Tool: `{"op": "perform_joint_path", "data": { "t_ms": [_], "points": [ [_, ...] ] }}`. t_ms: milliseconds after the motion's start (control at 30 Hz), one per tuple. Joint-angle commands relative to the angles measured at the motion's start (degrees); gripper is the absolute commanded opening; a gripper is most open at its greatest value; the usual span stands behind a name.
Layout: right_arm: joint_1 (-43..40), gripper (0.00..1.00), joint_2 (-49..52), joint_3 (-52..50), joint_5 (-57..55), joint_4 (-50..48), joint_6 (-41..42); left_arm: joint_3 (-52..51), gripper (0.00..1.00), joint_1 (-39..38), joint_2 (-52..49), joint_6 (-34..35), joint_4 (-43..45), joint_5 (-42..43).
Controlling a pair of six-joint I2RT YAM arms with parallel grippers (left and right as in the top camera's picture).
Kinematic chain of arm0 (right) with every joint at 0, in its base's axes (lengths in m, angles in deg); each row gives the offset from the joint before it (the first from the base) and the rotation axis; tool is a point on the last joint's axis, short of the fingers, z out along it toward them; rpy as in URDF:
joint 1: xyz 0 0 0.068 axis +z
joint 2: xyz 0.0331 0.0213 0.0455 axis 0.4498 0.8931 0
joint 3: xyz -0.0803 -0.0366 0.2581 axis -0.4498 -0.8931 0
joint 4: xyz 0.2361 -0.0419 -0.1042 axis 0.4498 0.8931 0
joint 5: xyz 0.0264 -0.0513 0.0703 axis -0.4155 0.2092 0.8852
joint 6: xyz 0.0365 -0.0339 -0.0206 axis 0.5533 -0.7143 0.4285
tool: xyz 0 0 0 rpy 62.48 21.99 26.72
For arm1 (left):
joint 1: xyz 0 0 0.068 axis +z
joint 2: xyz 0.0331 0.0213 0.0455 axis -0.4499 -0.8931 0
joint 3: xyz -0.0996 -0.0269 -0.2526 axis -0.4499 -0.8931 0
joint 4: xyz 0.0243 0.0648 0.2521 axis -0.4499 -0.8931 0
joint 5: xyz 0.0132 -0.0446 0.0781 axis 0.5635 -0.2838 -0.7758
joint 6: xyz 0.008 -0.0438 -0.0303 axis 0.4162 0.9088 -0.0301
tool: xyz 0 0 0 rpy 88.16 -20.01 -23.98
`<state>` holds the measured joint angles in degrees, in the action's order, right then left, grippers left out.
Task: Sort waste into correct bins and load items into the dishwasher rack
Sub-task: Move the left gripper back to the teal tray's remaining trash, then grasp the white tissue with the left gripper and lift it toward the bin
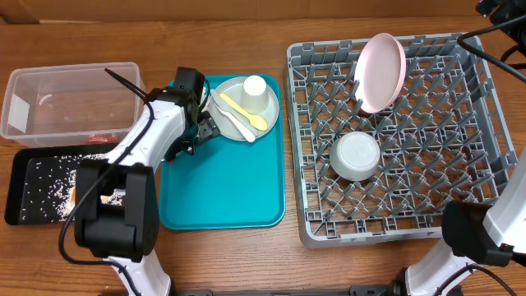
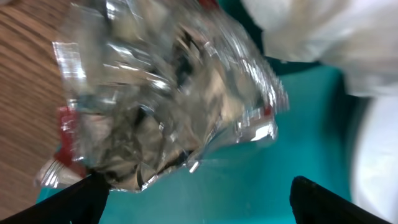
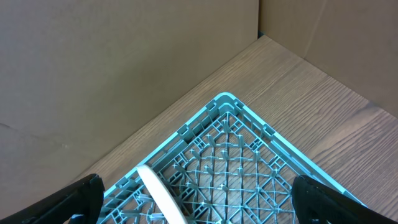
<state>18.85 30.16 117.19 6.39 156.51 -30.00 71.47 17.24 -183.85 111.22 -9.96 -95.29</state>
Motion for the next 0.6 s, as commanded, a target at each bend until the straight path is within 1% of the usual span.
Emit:
{"op": "perform_joint_path", "data": {
  "t_ms": [0, 67, 200, 233, 267, 333, 400, 467, 567],
  "points": [
    [-0.13, 1.00, 0.00, -0.20, -0.57, -0.22, 0.28, 0.66, 0.87, 0.59, -2.32, -0.33, 0.22, -1.38],
    [-0.13, 1.00, 0.00, -0.20, -0.57, -0.22, 0.28, 0.66, 0.78, 0.57, -2.78, -0.20, 0.26, -1.40],
    [-0.13, 1.00, 0.00, -0.20, -0.57, -0.20, 0.28, 0.66, 0.74, 0.59, -2.71, -0.22, 0.46, -1.40],
    [-0.13, 1.00, 0.00, -0.20, -0.59, -0.22, 0.28, 0.66, 0.71, 0.59, -2.71, -0.24, 0.46, -1.42],
    [-0.13, 1.00, 0.00, -0.20, -0.57, -0.22, 0.28, 0.68, 0.64, 0.59, -2.71, -0.24, 0.46, -1.42],
    [-0.13, 1.00, 0.00, -0.20, -0.57, -0.22, 0.28, 0.68, 0.53, 0.59, -2.71, -0.24, 0.46, -1.42],
    [-0.13, 1.00, 0.00, -0.20, -0.57, -0.22, 0.28, 0.68, 0.38, 0.59, -2.71, -0.26, 0.39, -1.40],
    [-0.13, 1.00, 0.00, -0.20, -0.57, -0.22, 0.28, 0.68, 0.27, 0.59, -2.71, -0.26, 0.20, -1.40],
    [-0.13, 1.00, 0.00, -0.20, -0.59, -0.22, 0.28, 0.76, 0.06, 0.59, -2.69, -0.24, -0.70, -1.07]
  ]
}}
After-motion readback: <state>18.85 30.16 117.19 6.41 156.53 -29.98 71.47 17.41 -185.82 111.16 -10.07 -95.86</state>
